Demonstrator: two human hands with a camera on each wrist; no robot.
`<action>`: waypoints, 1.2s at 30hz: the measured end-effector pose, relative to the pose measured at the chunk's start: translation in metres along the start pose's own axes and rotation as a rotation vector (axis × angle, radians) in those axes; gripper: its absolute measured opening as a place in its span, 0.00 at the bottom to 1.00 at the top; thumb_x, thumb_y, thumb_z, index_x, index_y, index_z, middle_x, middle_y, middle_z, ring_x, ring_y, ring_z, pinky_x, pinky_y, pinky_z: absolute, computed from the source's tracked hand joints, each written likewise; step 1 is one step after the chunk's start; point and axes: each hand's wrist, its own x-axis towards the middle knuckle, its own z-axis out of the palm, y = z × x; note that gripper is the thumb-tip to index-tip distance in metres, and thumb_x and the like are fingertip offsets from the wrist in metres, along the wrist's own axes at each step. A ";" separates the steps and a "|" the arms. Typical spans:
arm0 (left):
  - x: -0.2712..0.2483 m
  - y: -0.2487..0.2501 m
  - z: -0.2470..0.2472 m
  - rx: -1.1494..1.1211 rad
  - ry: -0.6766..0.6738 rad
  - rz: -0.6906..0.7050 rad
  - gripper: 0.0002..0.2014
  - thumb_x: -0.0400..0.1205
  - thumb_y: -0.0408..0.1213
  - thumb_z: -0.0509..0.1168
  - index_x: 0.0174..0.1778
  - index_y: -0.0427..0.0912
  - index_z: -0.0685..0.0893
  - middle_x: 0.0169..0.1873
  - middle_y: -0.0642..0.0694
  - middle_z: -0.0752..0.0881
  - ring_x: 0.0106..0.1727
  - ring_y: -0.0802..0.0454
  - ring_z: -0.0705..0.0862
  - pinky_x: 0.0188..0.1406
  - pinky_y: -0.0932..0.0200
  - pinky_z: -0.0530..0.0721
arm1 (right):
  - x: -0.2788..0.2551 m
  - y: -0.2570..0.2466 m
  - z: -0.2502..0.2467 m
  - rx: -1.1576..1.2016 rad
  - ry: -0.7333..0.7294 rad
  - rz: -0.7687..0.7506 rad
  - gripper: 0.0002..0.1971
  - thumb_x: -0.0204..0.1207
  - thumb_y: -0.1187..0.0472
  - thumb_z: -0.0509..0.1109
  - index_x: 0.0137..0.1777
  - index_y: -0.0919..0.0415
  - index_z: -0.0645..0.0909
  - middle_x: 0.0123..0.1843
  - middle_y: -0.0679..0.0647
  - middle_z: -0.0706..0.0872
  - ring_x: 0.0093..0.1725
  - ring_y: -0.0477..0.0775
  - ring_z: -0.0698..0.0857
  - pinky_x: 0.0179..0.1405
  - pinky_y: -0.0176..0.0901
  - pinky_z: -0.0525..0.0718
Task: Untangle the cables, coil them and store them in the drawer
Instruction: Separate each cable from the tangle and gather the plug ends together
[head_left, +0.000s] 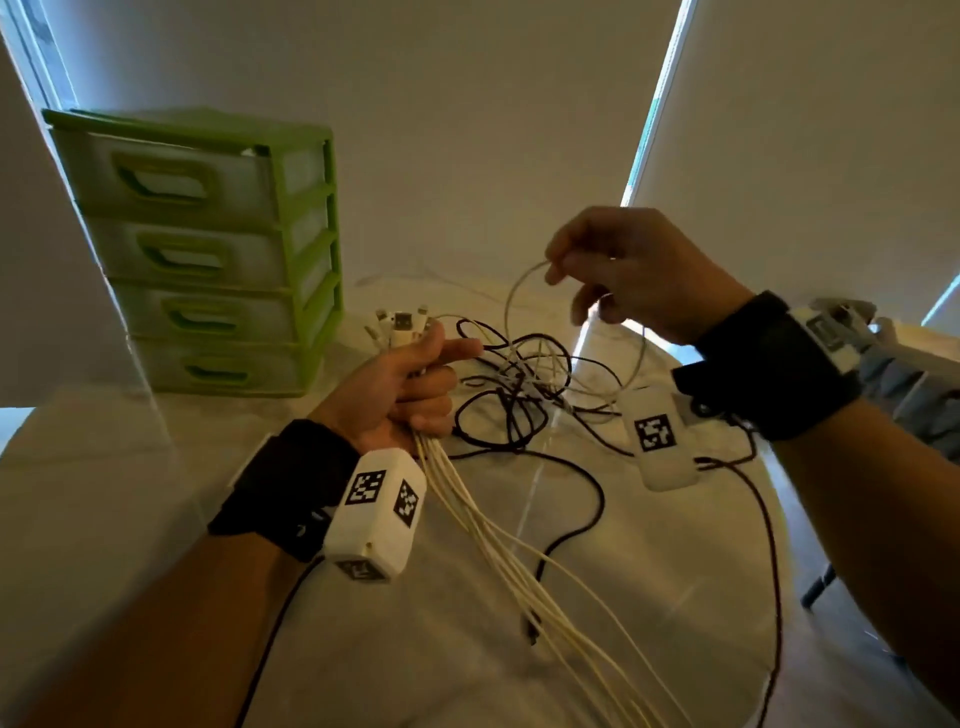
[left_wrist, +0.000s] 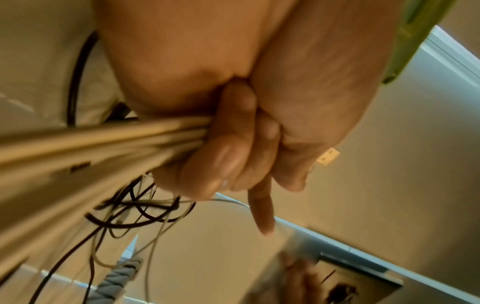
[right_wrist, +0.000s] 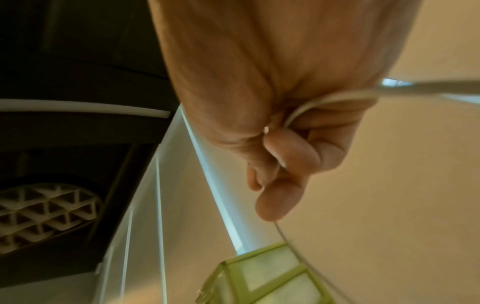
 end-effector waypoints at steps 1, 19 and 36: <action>0.000 0.000 0.001 0.007 0.001 -0.006 0.20 0.78 0.51 0.58 0.44 0.39 0.90 0.13 0.55 0.61 0.11 0.63 0.59 0.10 0.70 0.63 | 0.001 -0.008 0.008 0.031 -0.016 -0.035 0.05 0.83 0.67 0.63 0.51 0.60 0.80 0.46 0.57 0.87 0.29 0.51 0.87 0.20 0.33 0.73; -0.008 0.042 -0.037 -0.011 0.321 0.399 0.13 0.87 0.39 0.53 0.38 0.42 0.75 0.11 0.54 0.60 0.10 0.63 0.57 0.11 0.70 0.60 | 0.038 0.002 0.043 0.199 -0.313 0.046 0.12 0.81 0.54 0.63 0.61 0.57 0.80 0.55 0.54 0.90 0.58 0.52 0.88 0.60 0.51 0.84; -0.004 -0.003 -0.004 0.766 0.190 0.101 0.13 0.84 0.36 0.64 0.32 0.45 0.83 0.19 0.52 0.66 0.20 0.57 0.60 0.21 0.62 0.58 | 0.055 0.005 0.057 1.283 0.166 0.174 0.13 0.87 0.60 0.52 0.50 0.62 0.78 0.25 0.49 0.73 0.25 0.47 0.77 0.27 0.38 0.79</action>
